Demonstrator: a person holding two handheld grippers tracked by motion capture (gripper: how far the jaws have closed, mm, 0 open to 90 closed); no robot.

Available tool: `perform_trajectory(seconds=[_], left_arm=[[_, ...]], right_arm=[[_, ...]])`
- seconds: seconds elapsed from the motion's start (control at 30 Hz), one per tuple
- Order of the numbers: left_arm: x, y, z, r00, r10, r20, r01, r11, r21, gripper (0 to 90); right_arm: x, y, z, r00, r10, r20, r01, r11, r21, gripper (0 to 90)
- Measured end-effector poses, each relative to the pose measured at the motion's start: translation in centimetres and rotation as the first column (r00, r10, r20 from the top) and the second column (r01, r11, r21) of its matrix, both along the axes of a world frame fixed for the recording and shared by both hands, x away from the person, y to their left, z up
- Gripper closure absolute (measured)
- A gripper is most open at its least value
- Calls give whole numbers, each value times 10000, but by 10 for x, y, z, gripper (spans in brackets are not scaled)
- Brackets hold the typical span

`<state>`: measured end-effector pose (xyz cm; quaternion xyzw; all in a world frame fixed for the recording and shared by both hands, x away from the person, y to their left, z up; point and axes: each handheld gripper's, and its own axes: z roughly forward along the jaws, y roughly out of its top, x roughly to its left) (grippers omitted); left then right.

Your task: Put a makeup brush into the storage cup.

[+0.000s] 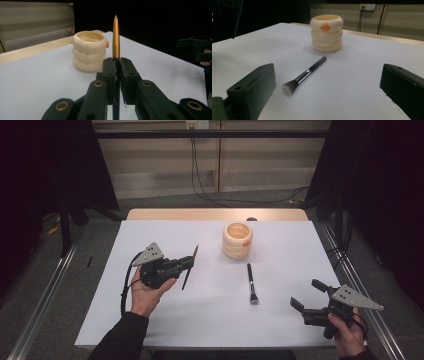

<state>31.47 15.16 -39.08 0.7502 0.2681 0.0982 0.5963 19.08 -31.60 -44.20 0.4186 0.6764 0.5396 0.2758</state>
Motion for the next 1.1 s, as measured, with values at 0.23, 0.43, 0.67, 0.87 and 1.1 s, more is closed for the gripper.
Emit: perform_trajectory(seconds=[0.23,0.43,0.67,0.87,1.1], left_arm=[[-11,-1,-3,10000,43,-64,-43,10000,62,835],[-19,-4,-3,9999,-145,-60,146,9998,166,835],[-25,-11,-5,9989,-459,80,457,9988,169,835],[-27,-16,-5,9985,-539,64,538,9985,121,835],[-29,-22,-6,9970,-767,36,767,9970,93,835]], right_arm=[[0,1,-1,9979,520,385,-515,9986,-126,0],[3,8,2,9938,989,508,-1003,9946,248,1],[7,19,8,9841,1653,655,-1685,9845,481,8],[14,33,13,9738,2224,469,-2249,9728,564,1],[22,47,20,9647,2615,324,-2624,9645,288,12]])
